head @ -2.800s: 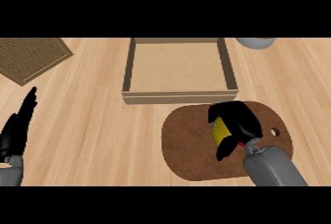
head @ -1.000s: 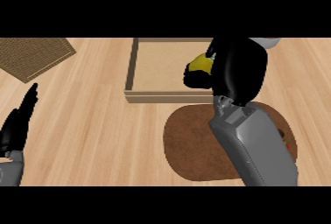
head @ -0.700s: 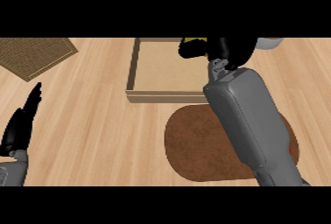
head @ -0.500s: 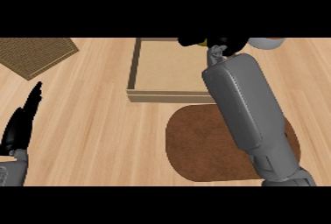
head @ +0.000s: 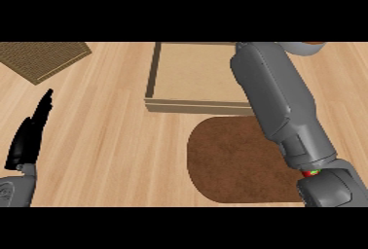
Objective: Pick the lemon from the cutting board and place it in the cardboard box
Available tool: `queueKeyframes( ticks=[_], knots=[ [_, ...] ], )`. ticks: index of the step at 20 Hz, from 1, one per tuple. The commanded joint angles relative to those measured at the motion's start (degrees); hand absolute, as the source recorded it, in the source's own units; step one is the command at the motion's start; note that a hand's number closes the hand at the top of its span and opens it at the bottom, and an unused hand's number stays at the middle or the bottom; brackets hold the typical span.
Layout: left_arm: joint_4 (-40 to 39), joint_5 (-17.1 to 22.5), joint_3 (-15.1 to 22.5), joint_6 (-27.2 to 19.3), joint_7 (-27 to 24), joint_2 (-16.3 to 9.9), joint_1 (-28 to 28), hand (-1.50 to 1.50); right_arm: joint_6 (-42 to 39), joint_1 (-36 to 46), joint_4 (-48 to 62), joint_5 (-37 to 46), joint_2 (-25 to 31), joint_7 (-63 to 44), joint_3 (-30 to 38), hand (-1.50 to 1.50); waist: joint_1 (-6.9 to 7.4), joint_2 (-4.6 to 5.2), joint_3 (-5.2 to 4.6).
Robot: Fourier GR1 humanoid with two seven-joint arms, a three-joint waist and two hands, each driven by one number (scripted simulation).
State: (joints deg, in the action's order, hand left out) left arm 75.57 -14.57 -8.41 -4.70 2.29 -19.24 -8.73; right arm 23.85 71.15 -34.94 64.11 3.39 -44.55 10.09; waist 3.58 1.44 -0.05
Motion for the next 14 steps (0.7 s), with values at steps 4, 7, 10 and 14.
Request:
queueKeyframes(
  ticks=[4,7,10,14],
  knots=[
    [2.23,-0.22,0.92,0.84,3.09,0.10,-1.98,0.00,8.35,3.26,12.62,-1.97,0.78,-0.95,5.83,-1.50,1.87,0.55,0.10],
    [0.48,-1.17,1.61,-0.35,0.10,1.21,-1.82,0.00,10.91,3.84,14.29,-5.05,1.01,0.45,9.06,-1.50,2.32,1.06,0.07],
    [-0.68,-0.44,0.06,-0.27,0.80,0.40,-3.08,0.00,12.17,2.45,16.18,-7.40,1.89,6.58,10.84,-1.50,1.59,0.93,0.09],
    [0.61,-0.84,1.10,-0.54,-0.50,1.42,-1.66,0.00,16.96,2.53,16.85,-7.10,2.87,11.42,11.00,-1.50,2.19,0.96,0.10]
  ],
)
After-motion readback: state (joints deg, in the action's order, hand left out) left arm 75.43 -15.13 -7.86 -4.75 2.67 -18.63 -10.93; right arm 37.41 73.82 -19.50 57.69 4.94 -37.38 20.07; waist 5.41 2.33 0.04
